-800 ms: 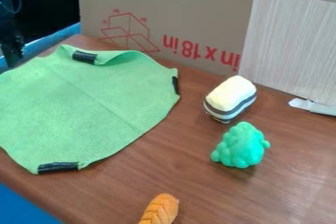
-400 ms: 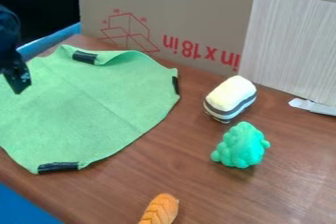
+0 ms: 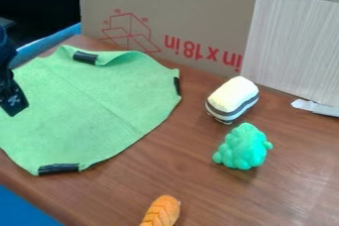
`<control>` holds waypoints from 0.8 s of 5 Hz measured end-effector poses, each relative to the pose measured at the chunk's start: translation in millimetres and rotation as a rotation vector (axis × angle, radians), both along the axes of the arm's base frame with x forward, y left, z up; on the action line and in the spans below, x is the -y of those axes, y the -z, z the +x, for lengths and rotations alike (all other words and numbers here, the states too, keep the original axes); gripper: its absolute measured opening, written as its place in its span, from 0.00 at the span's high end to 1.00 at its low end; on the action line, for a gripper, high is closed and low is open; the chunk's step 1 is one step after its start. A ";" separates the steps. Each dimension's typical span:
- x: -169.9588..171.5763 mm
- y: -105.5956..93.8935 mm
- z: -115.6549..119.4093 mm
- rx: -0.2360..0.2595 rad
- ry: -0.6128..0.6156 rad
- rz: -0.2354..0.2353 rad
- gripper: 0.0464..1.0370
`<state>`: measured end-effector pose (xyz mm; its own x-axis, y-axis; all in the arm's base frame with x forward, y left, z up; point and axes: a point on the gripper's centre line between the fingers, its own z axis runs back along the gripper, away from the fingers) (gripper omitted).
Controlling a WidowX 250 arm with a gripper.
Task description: Fold the cloth from bottom right to top left
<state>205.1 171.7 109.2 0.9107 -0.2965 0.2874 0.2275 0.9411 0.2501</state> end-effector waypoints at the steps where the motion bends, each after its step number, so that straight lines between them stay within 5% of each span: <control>1: 13.1 -3.0 -8.0 -0.019 0.082 -0.033 0.04; 2: 20.7 1.6 -14.4 -0.083 0.138 -0.042 0.04; 4: 54.0 26.6 -28.8 -0.134 0.263 0.013 0.04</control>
